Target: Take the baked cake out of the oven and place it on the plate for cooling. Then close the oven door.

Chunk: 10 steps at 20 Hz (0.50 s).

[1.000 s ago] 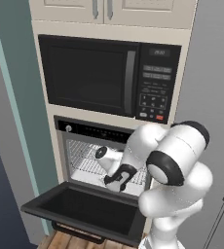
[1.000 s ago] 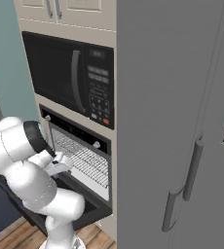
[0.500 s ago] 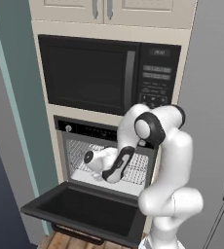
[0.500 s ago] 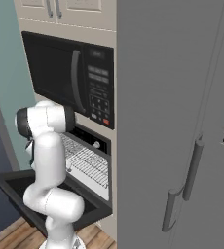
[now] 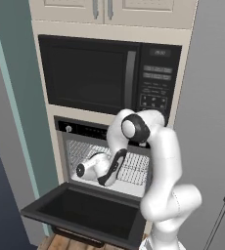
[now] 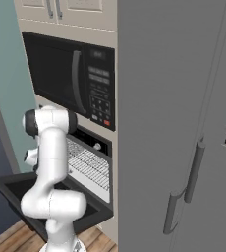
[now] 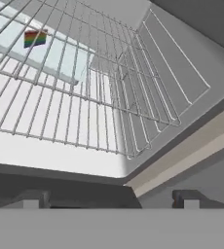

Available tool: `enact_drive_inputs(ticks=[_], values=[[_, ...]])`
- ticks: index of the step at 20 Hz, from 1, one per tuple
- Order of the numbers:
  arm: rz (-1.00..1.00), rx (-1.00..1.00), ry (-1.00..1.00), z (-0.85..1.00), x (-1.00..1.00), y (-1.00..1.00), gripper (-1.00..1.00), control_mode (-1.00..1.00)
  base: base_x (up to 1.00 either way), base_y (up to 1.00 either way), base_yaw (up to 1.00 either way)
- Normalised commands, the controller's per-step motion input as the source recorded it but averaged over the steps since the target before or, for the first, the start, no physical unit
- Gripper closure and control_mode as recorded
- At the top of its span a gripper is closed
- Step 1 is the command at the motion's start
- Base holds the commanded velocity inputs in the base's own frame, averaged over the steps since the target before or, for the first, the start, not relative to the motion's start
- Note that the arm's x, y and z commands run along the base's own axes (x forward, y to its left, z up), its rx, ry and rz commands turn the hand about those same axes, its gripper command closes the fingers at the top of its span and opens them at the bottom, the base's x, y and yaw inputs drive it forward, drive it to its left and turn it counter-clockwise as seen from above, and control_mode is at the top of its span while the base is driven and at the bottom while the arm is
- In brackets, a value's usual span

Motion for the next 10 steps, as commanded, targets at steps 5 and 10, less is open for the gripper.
enact_drive_inputs(ticks=[5,10], values=[[-0.01,0.00,-0.09,-0.22,0.76,-0.06,-1.00,-1.00,0.00,0.00,0.00],[-0.03,0.00,-0.19,-0.63,0.39,0.00,-1.00,-1.00,0.00,0.00,0.00]])
